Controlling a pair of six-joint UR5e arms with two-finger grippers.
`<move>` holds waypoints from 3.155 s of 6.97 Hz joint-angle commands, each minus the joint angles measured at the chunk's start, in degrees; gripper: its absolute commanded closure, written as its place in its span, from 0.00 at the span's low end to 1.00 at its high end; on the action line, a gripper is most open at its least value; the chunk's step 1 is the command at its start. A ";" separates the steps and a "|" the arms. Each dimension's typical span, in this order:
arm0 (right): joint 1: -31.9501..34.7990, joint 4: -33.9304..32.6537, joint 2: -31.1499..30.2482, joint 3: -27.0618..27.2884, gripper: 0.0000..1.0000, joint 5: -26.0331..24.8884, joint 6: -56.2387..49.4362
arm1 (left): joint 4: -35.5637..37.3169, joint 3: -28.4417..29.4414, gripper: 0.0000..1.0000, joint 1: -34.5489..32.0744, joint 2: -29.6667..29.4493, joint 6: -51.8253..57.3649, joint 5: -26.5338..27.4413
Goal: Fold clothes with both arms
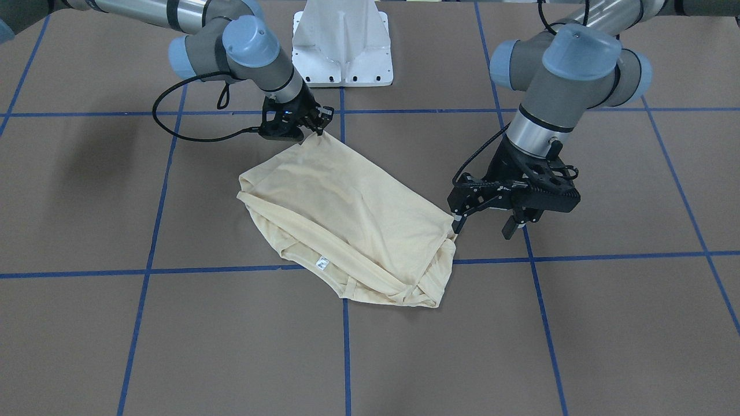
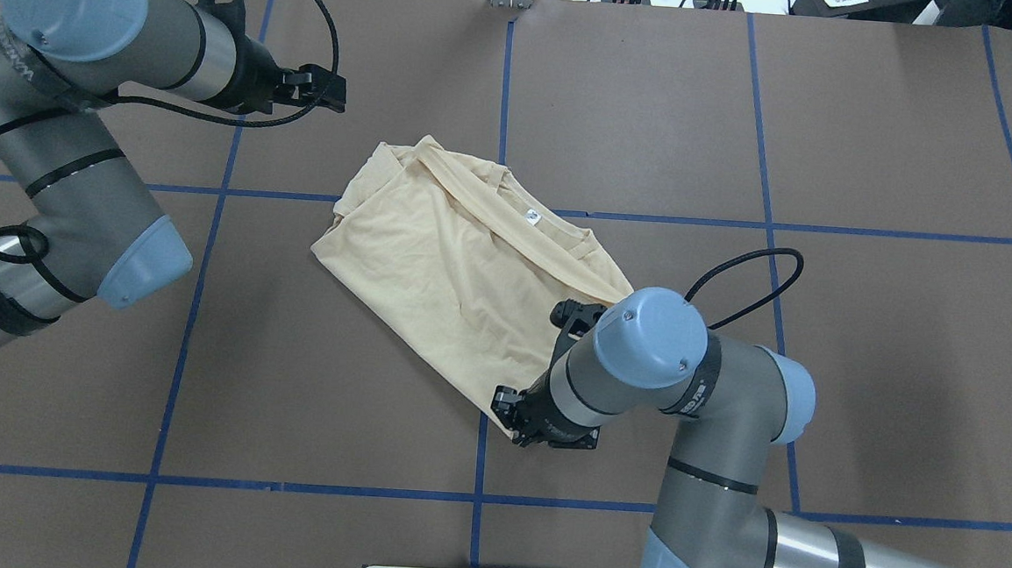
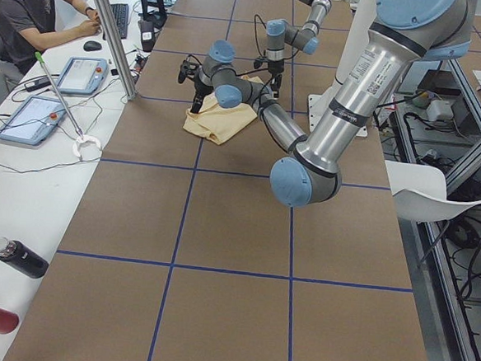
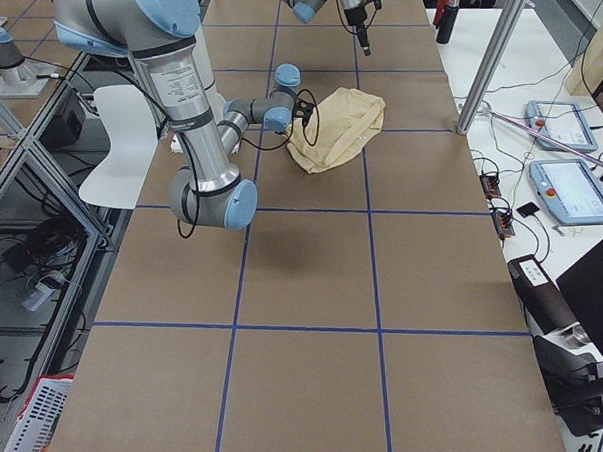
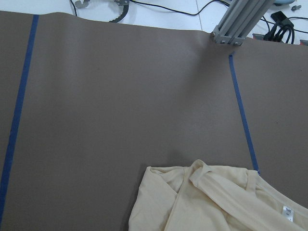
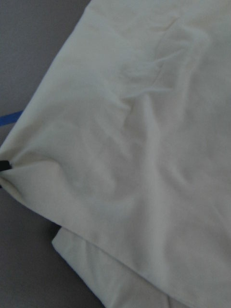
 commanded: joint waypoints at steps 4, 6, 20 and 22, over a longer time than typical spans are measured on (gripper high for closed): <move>-6.67 0.77 6.23 -0.95 0.02 -0.24 7.30 | 0.00 0.05 0.00 0.18 0.41 0.26 -0.09; -2.48 0.95 6.33 0.10 0.00 -0.42 6.86 | -0.18 -0.12 0.00 1.75 0.93 0.00 -0.18; 16.62 0.25 5.10 -0.60 0.00 -0.50 -0.08 | -17.30 12.15 0.02 12.93 2.11 -6.44 5.97; 16.97 -0.01 5.01 -0.60 0.00 -0.50 -0.96 | -18.97 12.62 0.02 12.93 1.81 3.56 5.98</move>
